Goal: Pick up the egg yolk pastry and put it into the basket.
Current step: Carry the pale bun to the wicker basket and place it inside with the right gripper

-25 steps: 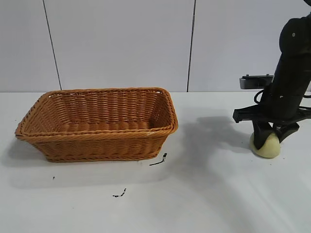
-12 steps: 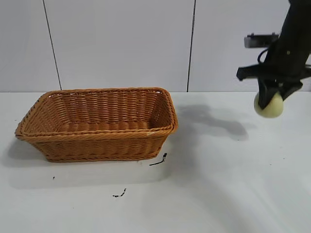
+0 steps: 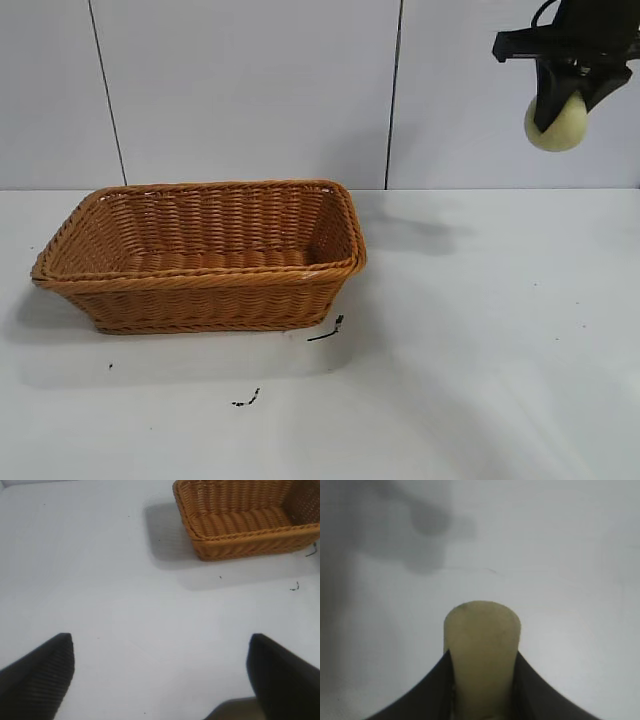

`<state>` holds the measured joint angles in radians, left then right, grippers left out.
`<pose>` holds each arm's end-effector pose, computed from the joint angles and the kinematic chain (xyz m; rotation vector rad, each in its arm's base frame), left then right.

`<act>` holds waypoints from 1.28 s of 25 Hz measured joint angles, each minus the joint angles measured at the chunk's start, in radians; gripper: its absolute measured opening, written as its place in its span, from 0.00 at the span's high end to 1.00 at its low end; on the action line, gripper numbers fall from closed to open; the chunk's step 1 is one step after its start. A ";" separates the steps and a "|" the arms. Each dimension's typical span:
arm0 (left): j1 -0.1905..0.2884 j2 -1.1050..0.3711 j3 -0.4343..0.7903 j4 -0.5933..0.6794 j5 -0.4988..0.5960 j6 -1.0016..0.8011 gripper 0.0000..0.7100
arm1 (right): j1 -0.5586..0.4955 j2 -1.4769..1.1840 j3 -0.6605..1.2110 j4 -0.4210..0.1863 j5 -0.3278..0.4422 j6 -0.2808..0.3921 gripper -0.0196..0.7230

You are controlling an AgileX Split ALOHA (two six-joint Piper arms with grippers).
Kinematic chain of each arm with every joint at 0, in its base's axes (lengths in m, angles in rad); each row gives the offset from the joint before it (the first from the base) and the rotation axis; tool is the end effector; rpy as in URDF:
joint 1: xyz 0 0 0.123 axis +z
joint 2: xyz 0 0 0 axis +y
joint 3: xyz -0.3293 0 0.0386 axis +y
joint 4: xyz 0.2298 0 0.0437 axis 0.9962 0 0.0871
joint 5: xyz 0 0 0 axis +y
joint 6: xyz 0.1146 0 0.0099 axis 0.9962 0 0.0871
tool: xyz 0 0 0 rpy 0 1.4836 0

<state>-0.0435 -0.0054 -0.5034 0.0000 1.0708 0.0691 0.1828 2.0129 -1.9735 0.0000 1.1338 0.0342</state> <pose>-0.0478 0.0021 0.2572 0.1151 2.0424 0.0160 0.4529 0.0837 0.3369 -0.1974 2.6514 0.0712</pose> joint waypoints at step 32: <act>0.000 0.000 0.000 0.000 0.000 0.000 0.02 | 0.473 0.428 -0.138 -0.046 -0.241 0.001 0.59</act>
<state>-0.0435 -0.0054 -0.5034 0.0000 1.0708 0.0691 0.6556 2.4406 -2.1113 -0.0457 0.8931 0.0351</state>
